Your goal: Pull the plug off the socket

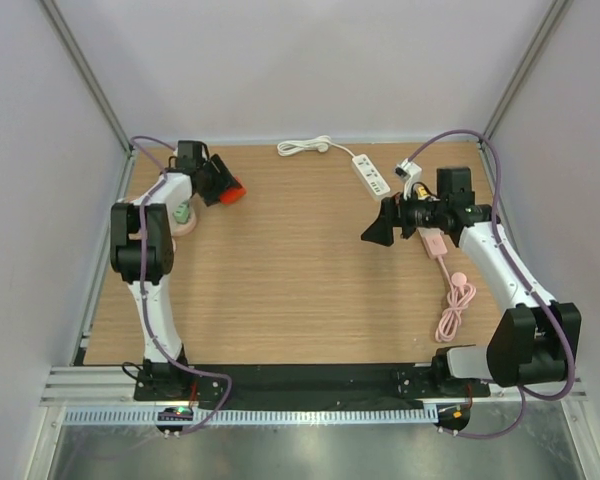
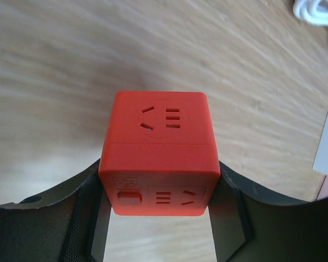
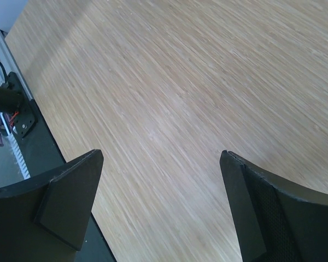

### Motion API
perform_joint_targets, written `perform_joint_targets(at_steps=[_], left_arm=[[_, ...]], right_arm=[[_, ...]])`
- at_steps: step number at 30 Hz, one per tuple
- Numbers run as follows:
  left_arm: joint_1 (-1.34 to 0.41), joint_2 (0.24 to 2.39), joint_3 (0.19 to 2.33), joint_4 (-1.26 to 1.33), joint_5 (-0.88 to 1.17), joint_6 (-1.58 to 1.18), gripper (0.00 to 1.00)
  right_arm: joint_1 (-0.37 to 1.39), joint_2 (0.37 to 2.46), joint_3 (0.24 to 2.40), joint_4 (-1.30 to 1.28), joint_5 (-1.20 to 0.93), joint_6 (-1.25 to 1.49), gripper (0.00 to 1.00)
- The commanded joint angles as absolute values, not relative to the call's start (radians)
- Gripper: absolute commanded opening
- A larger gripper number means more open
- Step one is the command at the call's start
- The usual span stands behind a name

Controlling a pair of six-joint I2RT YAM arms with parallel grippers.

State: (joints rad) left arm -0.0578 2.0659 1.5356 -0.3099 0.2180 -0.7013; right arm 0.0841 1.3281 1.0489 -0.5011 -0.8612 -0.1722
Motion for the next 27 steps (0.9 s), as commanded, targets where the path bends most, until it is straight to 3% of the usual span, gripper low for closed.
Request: perform_joint_targets(at_steps=[1, 4, 8, 9, 17, 21, 27], left_arm=[[-0.034, 2.137, 1.679, -0.268, 0.304, -0.752, 0.0], [-0.023, 2.206, 1.783, -0.304, 0.305, -0.761, 0.01], [-0.018, 2.292, 1.908, -0.383, 0.299, -0.762, 0.12], [-0.017, 2.308, 1.936, -0.414, 0.299, -0.764, 0.2], [-0.015, 2.401, 2.048, -0.456, 0.321, -0.807, 0.47], [-0.014, 2.39, 2.056, -0.466, 0.316, -0.81, 0.67], [-0.005, 2.343, 2.054, -0.485, 0.307, -0.782, 0.81]], right_arm=[[0.064, 1.31, 1.048, -0.468, -0.894, -0.228, 0.96], [0.057, 1.33, 1.045, -0.48, -0.907, -0.242, 0.96], [0.051, 1.344, 1.058, -0.502, -0.916, -0.259, 0.96], [0.051, 1.344, 1.058, -0.506, -0.914, -0.261, 0.96], [0.041, 1.344, 1.065, -0.517, -0.916, -0.271, 0.96], [0.032, 1.347, 1.066, -0.523, -0.917, -0.278, 0.96], [0.017, 1.341, 1.072, -0.531, -0.923, -0.285, 0.96]])
